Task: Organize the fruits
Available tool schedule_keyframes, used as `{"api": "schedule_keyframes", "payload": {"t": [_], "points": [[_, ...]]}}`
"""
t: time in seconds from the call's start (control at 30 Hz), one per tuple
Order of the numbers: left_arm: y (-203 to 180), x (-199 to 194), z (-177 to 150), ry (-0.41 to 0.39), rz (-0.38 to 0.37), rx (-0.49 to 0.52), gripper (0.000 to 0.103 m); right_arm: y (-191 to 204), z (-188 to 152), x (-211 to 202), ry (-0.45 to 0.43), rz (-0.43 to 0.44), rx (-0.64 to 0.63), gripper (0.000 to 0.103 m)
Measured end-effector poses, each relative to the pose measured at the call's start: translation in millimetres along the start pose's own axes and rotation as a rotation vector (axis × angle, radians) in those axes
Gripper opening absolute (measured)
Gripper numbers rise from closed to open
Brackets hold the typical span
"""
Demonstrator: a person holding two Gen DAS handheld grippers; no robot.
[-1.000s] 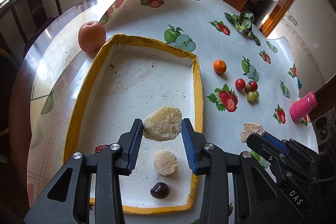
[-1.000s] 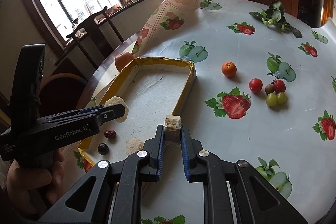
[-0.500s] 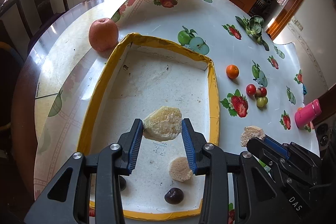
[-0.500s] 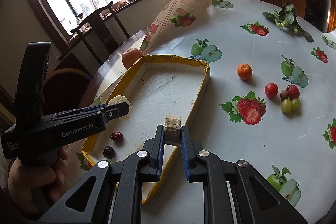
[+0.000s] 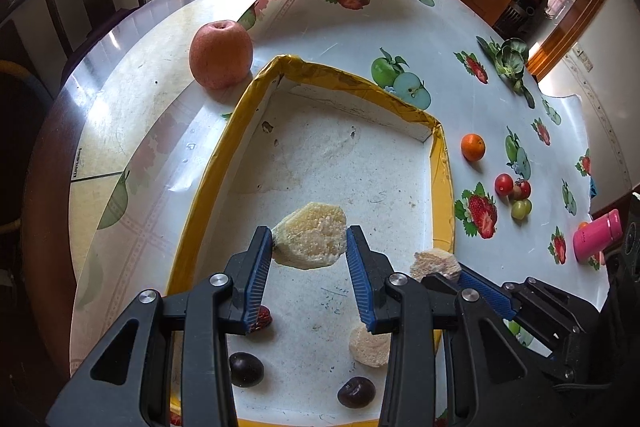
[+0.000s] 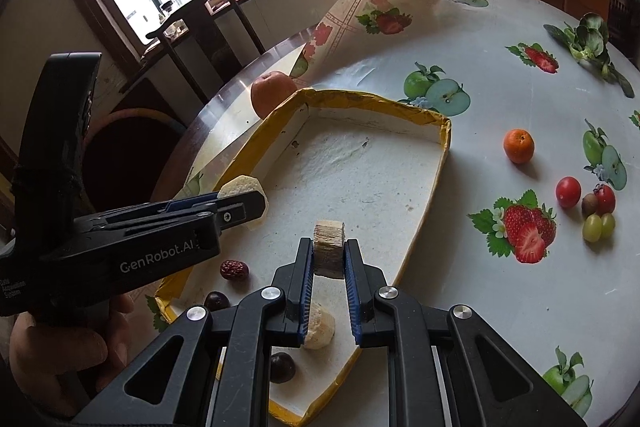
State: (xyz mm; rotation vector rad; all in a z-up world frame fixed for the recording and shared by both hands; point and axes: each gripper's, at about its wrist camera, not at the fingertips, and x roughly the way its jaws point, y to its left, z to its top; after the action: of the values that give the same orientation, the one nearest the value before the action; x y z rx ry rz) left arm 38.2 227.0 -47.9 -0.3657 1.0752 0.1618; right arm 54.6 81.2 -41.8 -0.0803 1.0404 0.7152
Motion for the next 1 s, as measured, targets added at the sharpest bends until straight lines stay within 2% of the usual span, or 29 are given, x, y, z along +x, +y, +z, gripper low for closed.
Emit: {"api": "schedule_keyframes", "payload": {"t": [0.2,0.47,0.6,0.63,0.7,0.8,1.0], "points": [[7,19,-1,0.033,0.010,-0.011,0.036,5,-3,40,0.078,-0.011,-0.030,0.015],[11,36,-10,0.079,0.023,-0.009,0.036,6,-12,65,0.135,-0.009,-0.051,0.016],[10,34,-9,0.085,0.054,-0.009,0.036,7,-13,64,0.141,-0.016,-0.059,0.022],[10,31,-8,0.081,0.051,-0.011,0.036,7,-14,63,0.141,-0.018,-0.061,0.025],[9,26,-8,0.071,0.054,-0.009,0.037,6,-15,58,0.133,-0.016,-0.054,0.037],[5,16,-7,0.050,0.054,-0.004,0.042,4,-18,48,0.123,-0.009,-0.044,0.038],[-7,-2,-6,0.011,0.029,0.003,0.043,-2,-25,13,0.063,-0.001,-0.019,0.038]]}}
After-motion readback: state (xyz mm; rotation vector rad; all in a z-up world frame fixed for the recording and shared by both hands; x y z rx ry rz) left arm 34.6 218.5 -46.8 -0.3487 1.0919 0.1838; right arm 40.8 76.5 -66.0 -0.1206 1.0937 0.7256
